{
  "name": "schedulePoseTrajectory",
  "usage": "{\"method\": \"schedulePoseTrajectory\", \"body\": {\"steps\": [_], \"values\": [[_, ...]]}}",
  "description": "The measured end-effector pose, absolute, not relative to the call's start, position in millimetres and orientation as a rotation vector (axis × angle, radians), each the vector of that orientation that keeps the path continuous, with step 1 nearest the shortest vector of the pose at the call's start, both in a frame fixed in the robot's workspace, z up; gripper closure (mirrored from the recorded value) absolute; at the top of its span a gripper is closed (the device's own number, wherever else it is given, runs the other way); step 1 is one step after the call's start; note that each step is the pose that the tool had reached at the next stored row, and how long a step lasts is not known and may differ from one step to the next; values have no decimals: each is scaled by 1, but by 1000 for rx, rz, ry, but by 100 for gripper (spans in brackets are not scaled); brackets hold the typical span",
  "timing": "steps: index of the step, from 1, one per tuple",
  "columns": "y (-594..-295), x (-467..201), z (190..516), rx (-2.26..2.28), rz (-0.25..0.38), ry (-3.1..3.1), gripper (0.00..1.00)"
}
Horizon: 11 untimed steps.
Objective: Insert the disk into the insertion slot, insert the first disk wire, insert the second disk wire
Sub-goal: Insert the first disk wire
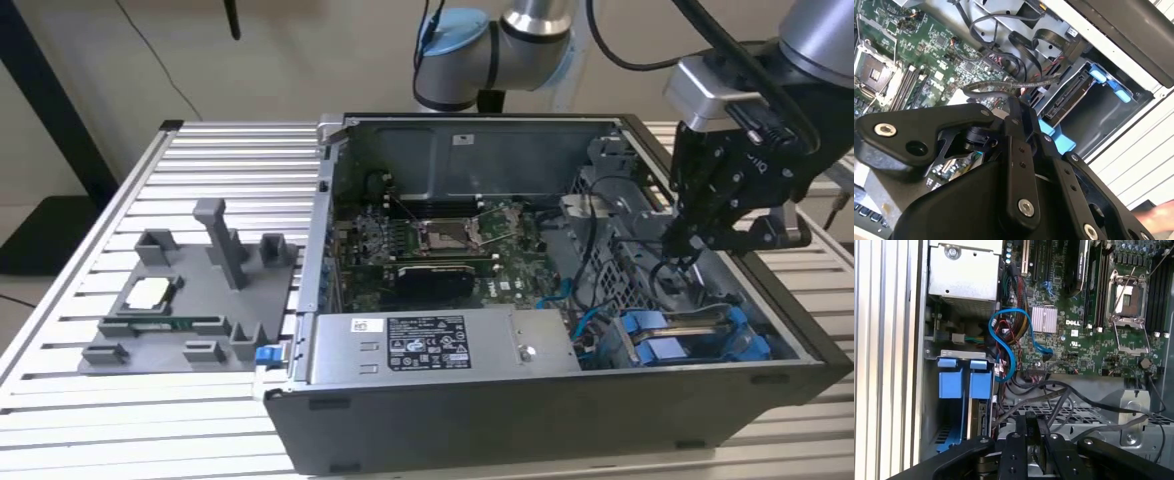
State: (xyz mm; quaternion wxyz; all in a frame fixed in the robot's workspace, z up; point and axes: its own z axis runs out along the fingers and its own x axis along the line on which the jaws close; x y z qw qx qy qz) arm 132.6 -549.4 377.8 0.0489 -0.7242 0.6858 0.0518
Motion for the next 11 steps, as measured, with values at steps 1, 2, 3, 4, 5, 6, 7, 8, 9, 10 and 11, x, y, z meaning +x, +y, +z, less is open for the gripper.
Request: {"method": "schedulePoseTrajectory", "body": {"steps": [1,2,3,4,5,6,7,8,9,10,11], "values": [[-550,133,377,-2207,157,2090,81],[-552,134,376,-2207,158,2090,81],[-553,134,376,-2206,158,2091,81],[-554,134,375,-2206,158,2092,81],[-556,134,375,-2205,157,2093,81],[-557,134,375,-2204,157,2094,81],[-558,134,375,-2203,157,2095,81],[-560,134,374,-2202,156,2096,81],[-561,134,374,-2202,156,2097,81],[-561,134,374,-2202,155,2098,81],[-562,134,373,-2202,153,2100,81]]}}
